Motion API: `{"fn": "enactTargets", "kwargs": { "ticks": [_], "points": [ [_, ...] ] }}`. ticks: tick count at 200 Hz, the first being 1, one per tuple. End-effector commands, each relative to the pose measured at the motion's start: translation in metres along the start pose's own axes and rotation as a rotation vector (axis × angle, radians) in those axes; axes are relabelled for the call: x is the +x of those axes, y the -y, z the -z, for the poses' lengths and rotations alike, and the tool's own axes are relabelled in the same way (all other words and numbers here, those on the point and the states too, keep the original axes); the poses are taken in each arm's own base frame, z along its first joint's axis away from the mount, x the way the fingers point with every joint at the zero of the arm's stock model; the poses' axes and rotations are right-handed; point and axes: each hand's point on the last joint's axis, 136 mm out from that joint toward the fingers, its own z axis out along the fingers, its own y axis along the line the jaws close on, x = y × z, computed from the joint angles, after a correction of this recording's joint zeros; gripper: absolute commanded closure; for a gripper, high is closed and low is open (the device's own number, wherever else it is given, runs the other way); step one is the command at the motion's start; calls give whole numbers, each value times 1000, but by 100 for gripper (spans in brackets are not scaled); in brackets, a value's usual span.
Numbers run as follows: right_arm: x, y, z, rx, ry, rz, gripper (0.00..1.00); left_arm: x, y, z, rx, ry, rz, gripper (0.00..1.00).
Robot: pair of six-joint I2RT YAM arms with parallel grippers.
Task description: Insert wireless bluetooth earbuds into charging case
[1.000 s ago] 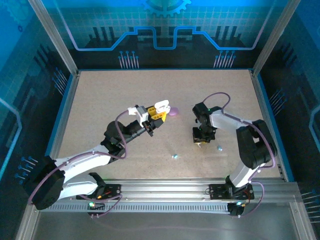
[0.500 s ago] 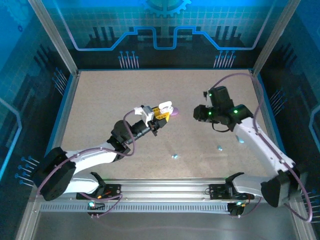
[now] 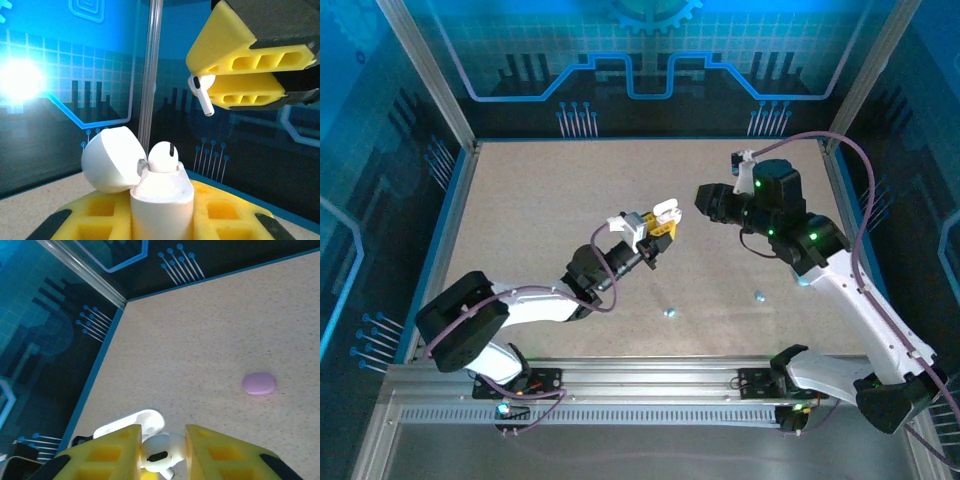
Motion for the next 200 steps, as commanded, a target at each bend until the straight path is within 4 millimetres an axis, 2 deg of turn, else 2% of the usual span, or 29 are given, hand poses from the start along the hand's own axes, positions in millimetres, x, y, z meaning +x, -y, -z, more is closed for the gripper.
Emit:
{"fn": "enactTargets", "kwargs": {
  "ticks": [1, 107, 200],
  "points": [
    [-3, -15, -1, -51, 28, -17, 72, -28, 2, -8, -25, 111, -1, 78],
    [6, -34, -11, -96, 6, 7, 72, -27, 9, -16, -18, 121, 19, 77],
    [14, -37, -21, -101, -15, 12, 72, -26, 9, -19, -25, 118, 28, 77]
  ]
}}
